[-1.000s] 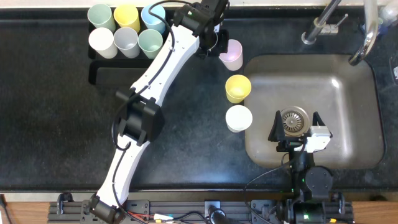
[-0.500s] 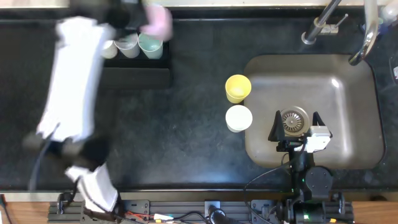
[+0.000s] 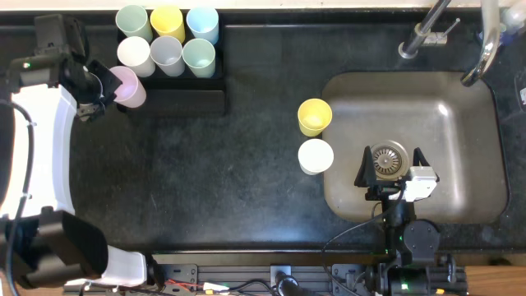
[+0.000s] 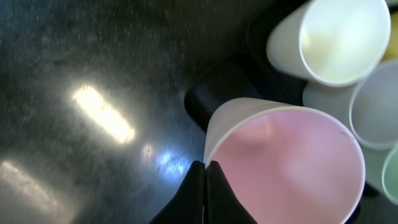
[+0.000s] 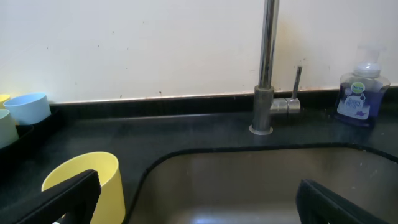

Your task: Store Cups

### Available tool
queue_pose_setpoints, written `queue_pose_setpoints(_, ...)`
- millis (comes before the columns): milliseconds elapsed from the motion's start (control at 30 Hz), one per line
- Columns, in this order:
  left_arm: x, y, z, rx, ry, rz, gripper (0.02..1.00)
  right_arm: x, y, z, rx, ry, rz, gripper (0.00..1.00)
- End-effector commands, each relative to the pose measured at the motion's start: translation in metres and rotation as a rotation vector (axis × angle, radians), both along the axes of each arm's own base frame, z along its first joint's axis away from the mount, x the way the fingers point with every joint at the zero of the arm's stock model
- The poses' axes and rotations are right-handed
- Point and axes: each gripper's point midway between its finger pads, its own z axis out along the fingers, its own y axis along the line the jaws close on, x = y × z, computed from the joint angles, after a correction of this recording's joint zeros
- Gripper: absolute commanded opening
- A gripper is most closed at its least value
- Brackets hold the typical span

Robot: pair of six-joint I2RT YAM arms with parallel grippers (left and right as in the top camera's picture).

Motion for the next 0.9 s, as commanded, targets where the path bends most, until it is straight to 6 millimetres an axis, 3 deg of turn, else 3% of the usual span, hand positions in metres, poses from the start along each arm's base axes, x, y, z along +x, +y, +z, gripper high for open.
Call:
queue_pose_setpoints(33, 0.008, 0.006, 0.001, -0.012, -0.030, 0.033, 0.036, 0.000, -0.001, -0.004, 0.004, 0.001, -0.003, 0.998)
queue_pose_setpoints(400, 0.022, 0.010, -0.032, -0.024, 0.020, 0.042, 0.036, 0.000, -0.001, -0.004, 0.004, 0.001, -0.003, 0.996)
queue_pose_setpoints(900, 0.029, 0.015, -0.057, -0.059, 0.033, 0.083, 0.036, 0.000, -0.001, -0.004, 0.004, 0.001, -0.003, 0.996)
